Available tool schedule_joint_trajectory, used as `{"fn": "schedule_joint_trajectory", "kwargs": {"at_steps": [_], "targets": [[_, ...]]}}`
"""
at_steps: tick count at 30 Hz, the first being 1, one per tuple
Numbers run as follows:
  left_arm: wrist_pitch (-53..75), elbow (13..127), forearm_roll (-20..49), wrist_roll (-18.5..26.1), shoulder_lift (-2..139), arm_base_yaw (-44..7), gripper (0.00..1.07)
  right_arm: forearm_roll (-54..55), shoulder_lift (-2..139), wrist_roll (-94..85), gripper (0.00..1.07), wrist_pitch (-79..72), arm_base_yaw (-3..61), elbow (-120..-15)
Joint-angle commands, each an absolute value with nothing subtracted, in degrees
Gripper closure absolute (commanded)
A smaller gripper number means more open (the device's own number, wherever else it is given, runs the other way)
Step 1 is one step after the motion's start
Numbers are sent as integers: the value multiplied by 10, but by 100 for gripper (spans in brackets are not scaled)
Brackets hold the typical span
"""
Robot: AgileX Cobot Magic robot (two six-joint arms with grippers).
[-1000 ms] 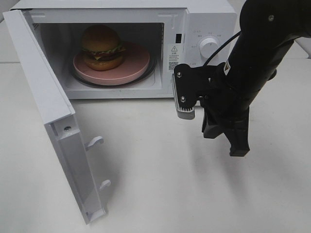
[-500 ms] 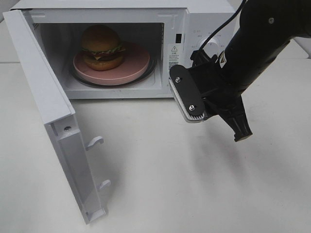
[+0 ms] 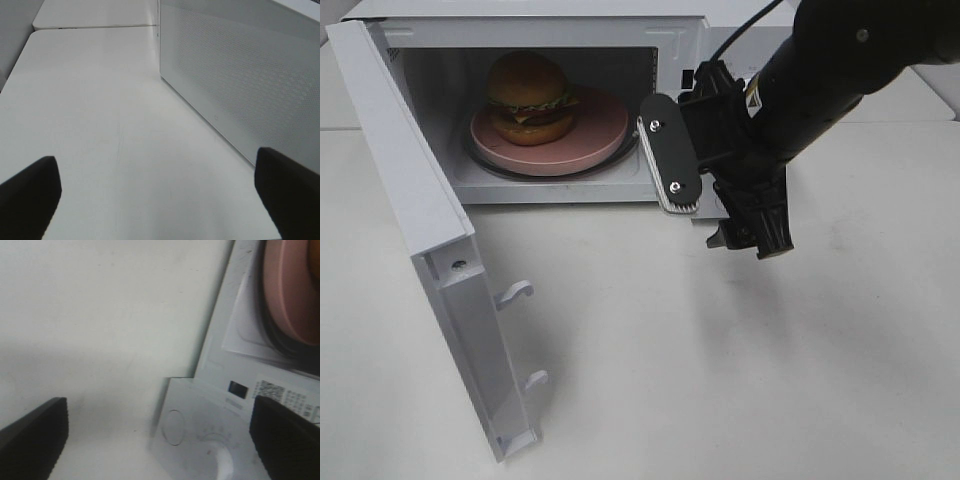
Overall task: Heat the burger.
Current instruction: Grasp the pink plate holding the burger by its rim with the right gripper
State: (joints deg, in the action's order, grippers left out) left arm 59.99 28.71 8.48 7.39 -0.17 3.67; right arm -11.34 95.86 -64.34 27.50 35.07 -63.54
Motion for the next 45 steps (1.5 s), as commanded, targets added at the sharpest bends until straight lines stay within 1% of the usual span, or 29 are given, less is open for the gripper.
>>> {"fn": "schedule_joint_trajectory", "kwargs": {"at_steps": [1,3,12,19,33,45], "targets": [[595,285,87,70,-15,33,3,-137,953,-621,5,272,359,-653],[595,285,87,70,-15,33,3,-164,956,-607,6,269,371,-676],[595,285,87,70,-15,33,3,-163,985,-602,7,237,384,-687],[595,285,87,70,-15,33,3,-165,1040,-602,9,230,394,-738],[595,285,87,70,-15,33,3,-176,1117,-590,12,201,394,-810],[595,285,87,70,-15,33,3,-176,1203,-587,13,201,394,-901]]}}
